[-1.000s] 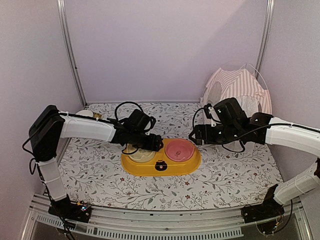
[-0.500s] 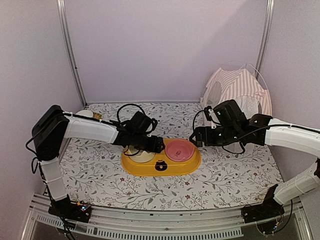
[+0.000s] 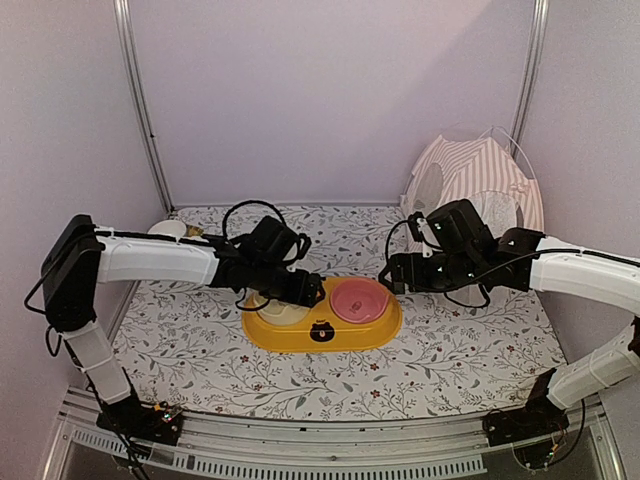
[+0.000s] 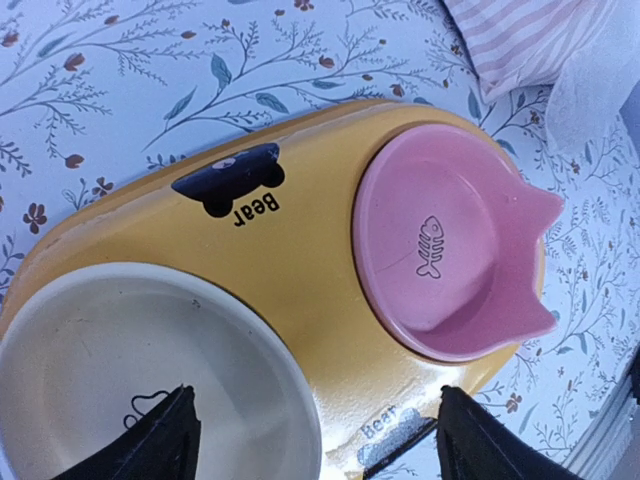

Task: Set up the pet tent

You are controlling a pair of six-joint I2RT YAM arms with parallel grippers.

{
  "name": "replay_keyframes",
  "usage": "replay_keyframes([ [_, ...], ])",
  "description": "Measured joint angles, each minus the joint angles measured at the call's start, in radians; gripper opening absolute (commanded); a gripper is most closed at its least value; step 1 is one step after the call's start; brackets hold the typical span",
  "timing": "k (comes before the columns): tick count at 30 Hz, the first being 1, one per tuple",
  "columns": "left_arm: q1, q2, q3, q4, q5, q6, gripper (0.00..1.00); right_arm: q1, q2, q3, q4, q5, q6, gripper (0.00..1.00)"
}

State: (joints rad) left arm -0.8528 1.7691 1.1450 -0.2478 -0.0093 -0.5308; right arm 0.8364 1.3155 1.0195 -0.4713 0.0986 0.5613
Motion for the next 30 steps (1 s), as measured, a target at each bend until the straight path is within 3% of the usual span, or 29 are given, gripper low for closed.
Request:
replay_keyframes([
  [9, -0.008, -0.027, -0.032, -0.059, 0.037, 0.007, 0.69, 0.0, 0.0, 0.0, 0.0, 0.0, 0.0, 0.94],
  [30, -0.009, 0.089, -0.035, 0.056, 0.122, 0.029, 0.76, 0.0, 0.009, 0.0, -0.001, 0.0, 0.0, 0.94],
])
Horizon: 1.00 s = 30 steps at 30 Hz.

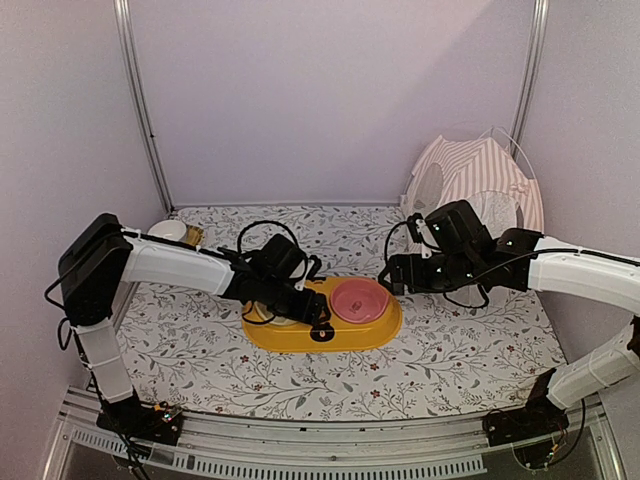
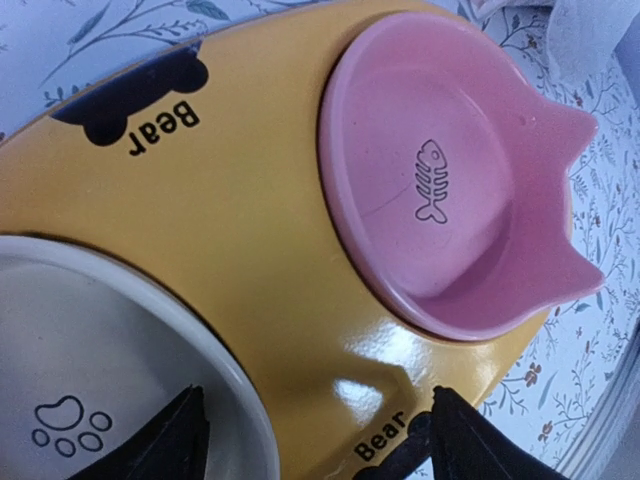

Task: Set up the pet tent

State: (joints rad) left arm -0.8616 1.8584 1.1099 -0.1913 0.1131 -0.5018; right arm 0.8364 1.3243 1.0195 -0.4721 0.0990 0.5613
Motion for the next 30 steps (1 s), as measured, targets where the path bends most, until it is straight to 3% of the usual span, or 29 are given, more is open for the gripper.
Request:
replay_keyframes([
  [9, 0.003, -0.008, -0.01, 0.01, 0.018, 0.001, 0.78, 0.0, 0.0, 0.0, 0.0, 0.0, 0.0, 0.94],
  [19, 0.011, -0.076, -0.009, -0.091, -0.032, 0.008, 0.79, 0.0, 0.007, 0.0, -0.001, 0.0, 0.0, 0.94],
  [30, 0.081, -0.111, -0.058, -0.075, -0.05, 0.013, 0.82, 0.0, 0.007, 0.001, -0.008, 0.0, 0.0, 0.94],
])
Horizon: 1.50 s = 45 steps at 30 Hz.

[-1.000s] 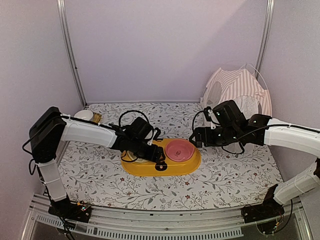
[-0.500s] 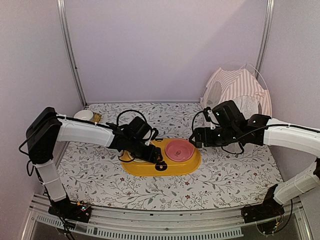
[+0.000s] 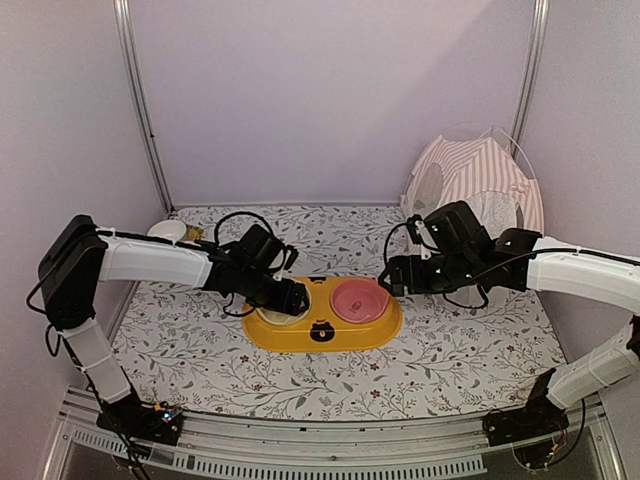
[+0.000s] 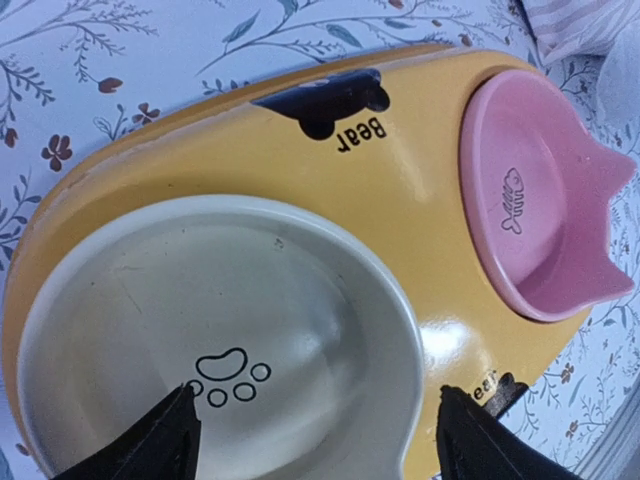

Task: Set up the pet tent

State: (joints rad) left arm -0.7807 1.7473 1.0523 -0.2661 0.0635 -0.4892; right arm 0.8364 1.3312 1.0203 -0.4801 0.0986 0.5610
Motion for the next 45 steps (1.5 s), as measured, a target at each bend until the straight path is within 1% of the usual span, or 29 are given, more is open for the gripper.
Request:
replay_keyframes([
  [5, 0.019, 0.028, -0.008, 0.044, 0.007, 0.002, 0.82, 0.0, 0.0, 0.0, -0.004, 0.0, 0.0, 0.94],
  [12, 0.022, 0.027, -0.012, 0.053, 0.012, 0.003, 0.83, 0.0, 0.0, 0.0, -0.014, 0.001, 0.0, 0.94],
  [15, 0.02, 0.011, -0.012, 0.035, 0.014, 0.003, 0.83, 0.0, 0.0, 0.0, -0.014, 0.0, 0.0, 0.94],
  [19, 0.01, -0.048, -0.012, 0.009, 0.015, 0.005, 0.82, 0.0, 0.0, 0.0, -0.016, 0.0, 0.0, 0.94],
  [22, 0.006, -0.106, -0.011, -0.006, 0.011, 0.006, 0.8, 0.0, 0.0, -0.001, -0.014, -0.001, 0.0, 0.95],
  [27, 0.006, -0.204, -0.034, -0.015, -0.014, 0.0, 0.71, 0.0, 0.0, -0.017, -0.012, -0.008, 0.0, 0.95],
  [31, 0.006, -0.324, -0.143, -0.022, -0.044, -0.02, 0.66, 0.0, -0.005, -0.055, -0.007, -0.023, -0.001, 0.95],
  [37, 0.002, -0.55, -0.385, -0.022, -0.052, -0.083, 0.65, 0.0, -0.022, -0.161, -0.007, -0.051, 0.0, 0.94],
  [41, -0.042, -0.618, -0.496, 0.025, -0.053, -0.129, 0.63, 0.002, -0.031, -0.233, 0.031, -0.083, 0.007, 0.94],
  [45, -0.086, -0.597, -0.584, 0.099, -0.05, -0.169, 0.58, 0.04, -0.03, -0.304, 0.086, -0.103, 0.028, 0.94],
])
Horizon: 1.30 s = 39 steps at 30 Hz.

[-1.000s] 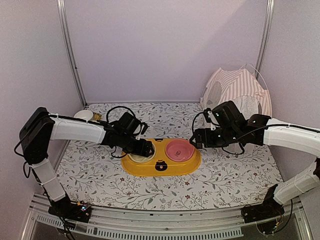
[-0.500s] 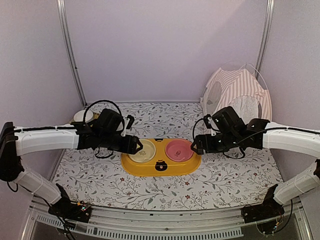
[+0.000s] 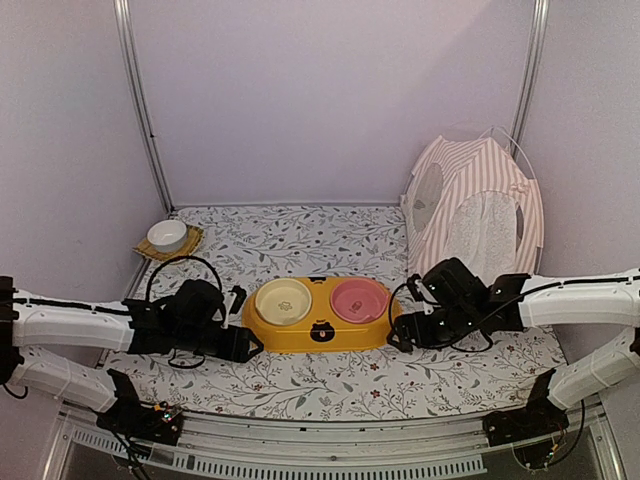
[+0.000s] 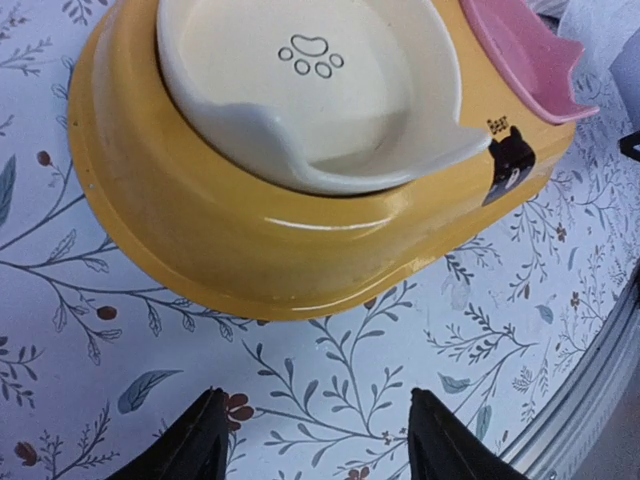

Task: Set up the pet tent

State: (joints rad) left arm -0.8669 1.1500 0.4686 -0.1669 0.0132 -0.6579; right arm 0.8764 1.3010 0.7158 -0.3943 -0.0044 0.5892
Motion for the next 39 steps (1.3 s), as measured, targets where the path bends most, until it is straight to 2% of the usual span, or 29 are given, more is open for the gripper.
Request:
replay_keyframes([
  [5, -0.024, 0.119, -0.019, 0.079, -0.009, -0.031, 0.49, 0.089, 0.049, -0.015, 0.093, 0.023, 0.029, 0.93],
  [12, -0.03, 0.253, 0.009, 0.182, -0.037, -0.055, 0.43, 0.105, 0.18, -0.024, 0.196, 0.087, 0.059, 0.87],
  [17, -0.031, 0.316, 0.061, 0.195, -0.061, -0.059, 0.42, 0.105, 0.273, 0.016, 0.219, 0.126, 0.066, 0.84],
  [23, -0.026, 0.402, 0.14, 0.19, -0.105, -0.049, 0.41, 0.105, 0.386, 0.146, 0.205, 0.172, 0.069, 0.79],
  [28, 0.006, 0.479, 0.221, 0.175, -0.128, -0.026, 0.4, 0.076, 0.481, 0.258, 0.144, 0.226, 0.064, 0.79],
  [39, 0.102, 0.57, 0.336, 0.134, -0.116, 0.045, 0.41, -0.001, 0.596, 0.399, 0.146, 0.203, 0.019, 0.79],
])
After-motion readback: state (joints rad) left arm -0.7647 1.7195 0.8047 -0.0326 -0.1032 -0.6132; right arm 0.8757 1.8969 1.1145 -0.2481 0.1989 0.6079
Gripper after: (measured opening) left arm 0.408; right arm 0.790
